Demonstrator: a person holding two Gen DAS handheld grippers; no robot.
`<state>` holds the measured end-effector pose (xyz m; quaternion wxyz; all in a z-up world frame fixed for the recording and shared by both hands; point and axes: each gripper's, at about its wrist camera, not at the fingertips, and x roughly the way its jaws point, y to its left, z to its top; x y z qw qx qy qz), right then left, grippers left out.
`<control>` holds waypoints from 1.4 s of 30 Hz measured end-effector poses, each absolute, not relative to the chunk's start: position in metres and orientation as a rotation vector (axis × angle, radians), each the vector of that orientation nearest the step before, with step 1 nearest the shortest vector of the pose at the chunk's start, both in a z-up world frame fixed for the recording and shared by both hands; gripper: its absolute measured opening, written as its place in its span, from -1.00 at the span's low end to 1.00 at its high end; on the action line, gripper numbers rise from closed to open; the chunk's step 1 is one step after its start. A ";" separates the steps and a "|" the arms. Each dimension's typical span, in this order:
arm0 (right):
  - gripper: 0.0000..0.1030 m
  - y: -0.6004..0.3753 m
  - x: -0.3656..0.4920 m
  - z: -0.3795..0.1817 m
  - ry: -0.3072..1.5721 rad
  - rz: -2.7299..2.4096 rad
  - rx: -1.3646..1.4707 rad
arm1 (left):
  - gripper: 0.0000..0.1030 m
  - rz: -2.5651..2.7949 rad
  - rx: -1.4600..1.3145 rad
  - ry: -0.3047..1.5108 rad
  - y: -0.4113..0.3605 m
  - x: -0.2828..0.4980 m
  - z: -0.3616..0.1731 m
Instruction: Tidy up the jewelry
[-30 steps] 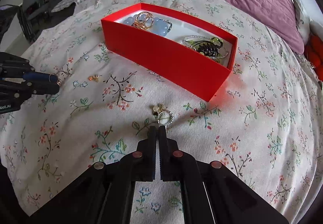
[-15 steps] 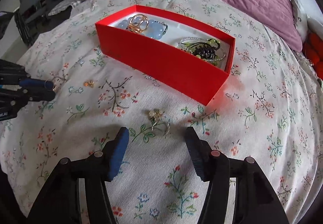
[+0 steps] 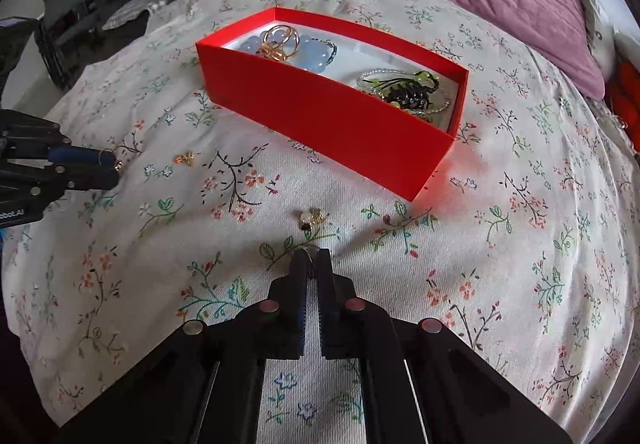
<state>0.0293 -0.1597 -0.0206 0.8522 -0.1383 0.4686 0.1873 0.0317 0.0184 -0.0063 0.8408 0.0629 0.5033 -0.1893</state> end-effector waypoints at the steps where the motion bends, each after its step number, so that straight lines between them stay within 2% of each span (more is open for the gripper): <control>1: -0.92 -0.161 0.029 -0.019 0.986 0.395 -0.289 | -0.79 -0.401 0.130 1.060 0.018 0.032 -0.005; 14: -0.96 -0.176 0.017 0.008 0.938 0.419 -0.228 | -0.79 -0.413 0.117 1.039 0.015 0.035 0.004; 17: -0.87 -0.178 0.018 0.000 0.974 0.411 -0.218 | -0.79 -0.421 0.128 1.044 0.009 0.033 0.002; 18: -0.70 -0.178 0.019 -0.004 0.988 0.403 -0.230 | -0.79 -0.424 0.131 1.046 0.008 0.033 0.001; 19: -0.36 -0.177 0.020 -0.008 0.998 0.395 -0.241 | -0.79 -0.427 0.135 1.046 0.006 0.033 0.001; 20: -0.15 -0.177 0.020 -0.011 1.002 0.386 -0.248 | -0.79 -0.430 0.140 1.047 0.004 0.032 0.000; 21: 0.18 -0.176 0.020 -0.014 0.999 0.379 -0.254 | -0.79 -0.433 0.143 1.047 0.002 0.032 0.000; 22: 0.23 -0.175 0.020 -0.015 0.993 0.380 -0.257 | -0.79 -0.434 0.144 1.048 0.001 0.032 0.000; 28: 0.19 -0.167 0.027 -0.027 0.988 0.364 -0.293 | -0.79 -0.431 0.147 1.055 -0.006 0.035 -0.002; 32: -0.13 -0.166 0.028 -0.029 0.986 0.378 -0.292 | -0.79 -0.433 0.148 1.057 -0.010 0.036 -0.003; 34: -0.39 -0.165 0.027 -0.028 0.988 0.394 -0.290 | -0.79 -0.434 0.149 1.058 -0.012 0.036 -0.003; 37: -0.66 -0.163 0.024 -0.027 0.990 0.409 -0.294 | -0.79 -0.434 0.151 1.058 -0.014 0.036 -0.003; 42: -0.67 -0.164 0.022 -0.023 0.986 0.413 -0.283 | -0.79 -0.424 0.152 1.057 -0.015 0.037 -0.004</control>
